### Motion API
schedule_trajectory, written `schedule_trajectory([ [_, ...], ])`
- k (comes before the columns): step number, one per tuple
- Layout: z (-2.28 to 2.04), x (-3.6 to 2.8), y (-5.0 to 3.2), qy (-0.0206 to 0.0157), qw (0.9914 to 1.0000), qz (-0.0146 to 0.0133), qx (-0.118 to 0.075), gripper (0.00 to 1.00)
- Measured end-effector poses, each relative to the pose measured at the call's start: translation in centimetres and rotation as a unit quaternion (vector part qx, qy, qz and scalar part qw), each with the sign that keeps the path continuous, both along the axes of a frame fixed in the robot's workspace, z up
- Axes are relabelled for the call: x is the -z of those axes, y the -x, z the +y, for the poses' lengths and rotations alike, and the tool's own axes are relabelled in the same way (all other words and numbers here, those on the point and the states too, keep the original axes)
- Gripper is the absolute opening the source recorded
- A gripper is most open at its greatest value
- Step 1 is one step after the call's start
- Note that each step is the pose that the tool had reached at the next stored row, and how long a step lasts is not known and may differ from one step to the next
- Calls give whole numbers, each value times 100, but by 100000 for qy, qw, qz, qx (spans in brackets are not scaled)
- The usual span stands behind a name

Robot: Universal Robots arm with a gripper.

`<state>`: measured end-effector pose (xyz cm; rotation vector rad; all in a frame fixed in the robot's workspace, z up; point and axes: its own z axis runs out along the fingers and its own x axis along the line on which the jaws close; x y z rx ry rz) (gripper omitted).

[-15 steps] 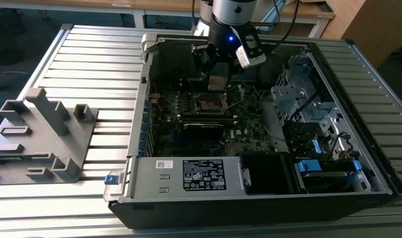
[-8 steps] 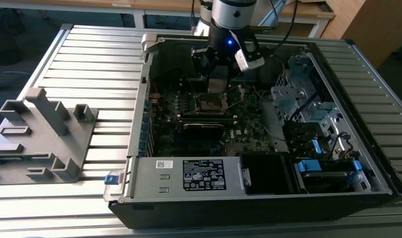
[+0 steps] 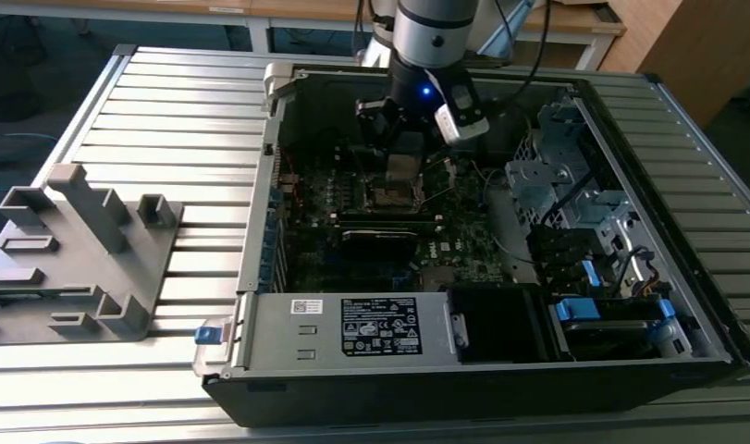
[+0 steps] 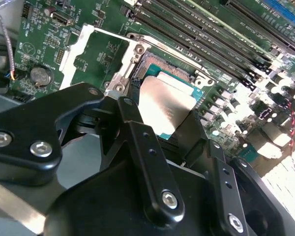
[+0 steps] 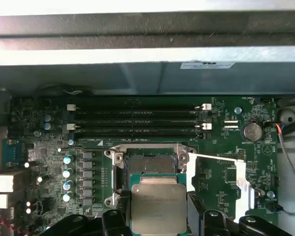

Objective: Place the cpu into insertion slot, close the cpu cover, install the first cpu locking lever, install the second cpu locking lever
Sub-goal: 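Place the cpu into insertion slot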

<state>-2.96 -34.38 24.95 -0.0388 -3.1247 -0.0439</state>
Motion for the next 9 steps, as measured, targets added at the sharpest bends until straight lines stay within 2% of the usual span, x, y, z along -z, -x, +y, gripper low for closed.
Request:
schedule_trajectory([
  [5, -1, 83, 6, -5, 100000, -7, -30, 54],
  [9, 1, 87, 23, -2, 100000, -18, -25, 54],
])
